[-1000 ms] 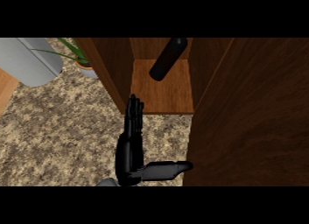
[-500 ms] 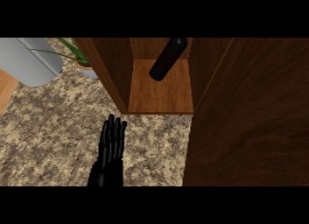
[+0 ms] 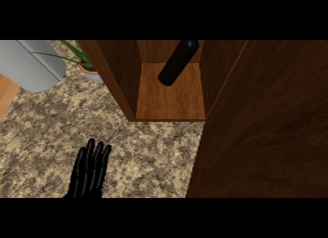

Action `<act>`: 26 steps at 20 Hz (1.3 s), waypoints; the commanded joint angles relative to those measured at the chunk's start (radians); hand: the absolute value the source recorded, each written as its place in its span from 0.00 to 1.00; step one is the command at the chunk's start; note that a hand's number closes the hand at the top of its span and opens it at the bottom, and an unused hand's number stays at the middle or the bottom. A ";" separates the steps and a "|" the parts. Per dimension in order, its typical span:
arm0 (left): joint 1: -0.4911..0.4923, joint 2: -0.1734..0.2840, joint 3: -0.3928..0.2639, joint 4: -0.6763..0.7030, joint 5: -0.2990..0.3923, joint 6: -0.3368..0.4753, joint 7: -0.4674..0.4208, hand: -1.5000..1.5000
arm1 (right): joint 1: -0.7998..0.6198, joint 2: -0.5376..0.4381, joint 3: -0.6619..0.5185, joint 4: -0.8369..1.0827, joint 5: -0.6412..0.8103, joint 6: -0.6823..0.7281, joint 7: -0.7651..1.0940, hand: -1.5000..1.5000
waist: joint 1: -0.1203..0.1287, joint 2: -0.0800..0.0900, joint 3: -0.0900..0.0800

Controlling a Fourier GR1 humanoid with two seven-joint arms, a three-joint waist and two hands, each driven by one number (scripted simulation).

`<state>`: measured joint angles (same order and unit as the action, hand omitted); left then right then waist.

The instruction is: Pick up the wine, place it into the cabinet and close the cabinet

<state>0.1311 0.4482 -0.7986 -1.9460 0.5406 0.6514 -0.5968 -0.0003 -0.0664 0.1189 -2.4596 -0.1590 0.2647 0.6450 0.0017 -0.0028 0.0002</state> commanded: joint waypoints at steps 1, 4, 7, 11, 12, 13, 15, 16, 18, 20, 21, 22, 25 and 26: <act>0.061 0.093 0.066 -0.087 0.029 -0.058 0.011 0.00 | 0.017 0.011 0.055 -0.103 -0.072 0.002 0.048 1.00 | 0.002 0.000 0.000; 0.090 0.106 0.088 -0.093 0.032 -0.077 -0.013 0.00 | 0.075 0.007 0.054 -0.090 -0.188 0.023 0.087 1.00 | 0.001 0.000 0.000; 0.124 0.159 0.170 -0.102 0.097 -0.141 -0.013 0.00 | 0.131 0.055 0.153 -0.109 -0.175 -0.006 0.127 1.00 | -0.001 -0.002 -0.001; 0.169 0.183 0.256 -0.163 0.112 -0.143 -0.036 0.00 | 0.175 0.066 0.223 -0.099 -0.170 -0.041 0.115 1.00 | 0.005 -0.002 0.000; 0.113 0.205 0.324 -0.165 0.168 -0.160 0.036 0.00 | 0.157 0.057 0.257 -0.092 -0.157 0.002 0.132 1.00 | -0.001 0.000 0.000; 0.210 0.213 0.295 -0.159 0.155 -0.206 -0.041 0.00 | 0.193 0.062 0.319 -0.138 -0.125 0.002 0.135 1.00 | 0.005 -0.005 -0.001; 0.206 0.251 0.367 -0.208 0.190 -0.191 0.008 0.00 | 0.117 0.045 0.370 -0.121 -0.084 0.031 0.141 1.00 | 0.010 -0.004 -0.001; 0.233 0.229 0.364 -0.159 0.196 -0.219 -0.026 0.00 | 0.138 0.041 0.410 -0.144 -0.059 0.041 0.124 1.00 | 0.005 -0.005 -0.001; 0.250 0.238 0.402 -0.173 0.226 -0.263 -0.019 0.00 | 0.144 0.030 0.431 -0.148 -0.067 0.044 0.137 1.00 | 0.004 -0.003 -0.001; 0.284 0.281 0.474 -0.129 0.270 -0.359 -0.036 0.00 | 0.109 0.066 0.556 -0.134 0.015 -0.027 0.181 1.00 | 0.006 -0.005 -0.002; 0.301 0.309 0.533 -0.178 0.295 -0.345 -0.017 0.00 | 0.138 0.066 0.598 -0.139 0.063 -0.054 0.141 1.00 | 0.004 -0.007 -0.002; 0.306 0.278 0.505 -0.132 0.270 -0.364 -0.044 0.00 | 0.134 0.066 0.629 -0.135 0.077 -0.042 0.145 1.00 | 0.001 -0.006 -0.002; 0.269 0.304 0.585 -0.118 0.323 -0.390 0.011 0.00 | 0.088 0.066 0.731 -0.067 0.137 -0.131 0.069 1.00 | -0.004 -0.004 -0.002; 0.284 0.313 0.611 -0.123 0.342 -0.418 0.013 0.00 | -0.012 0.066 0.727 -0.045 0.147 -0.200 0.119 1.00 | 0.006 -0.003 -0.002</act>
<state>0.4085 0.7407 -0.2658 -2.0870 0.8359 0.2930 -0.6000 0.0796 -0.0034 0.7075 -2.4455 -0.0811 0.1612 0.7371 0.0037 -0.0074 -0.0014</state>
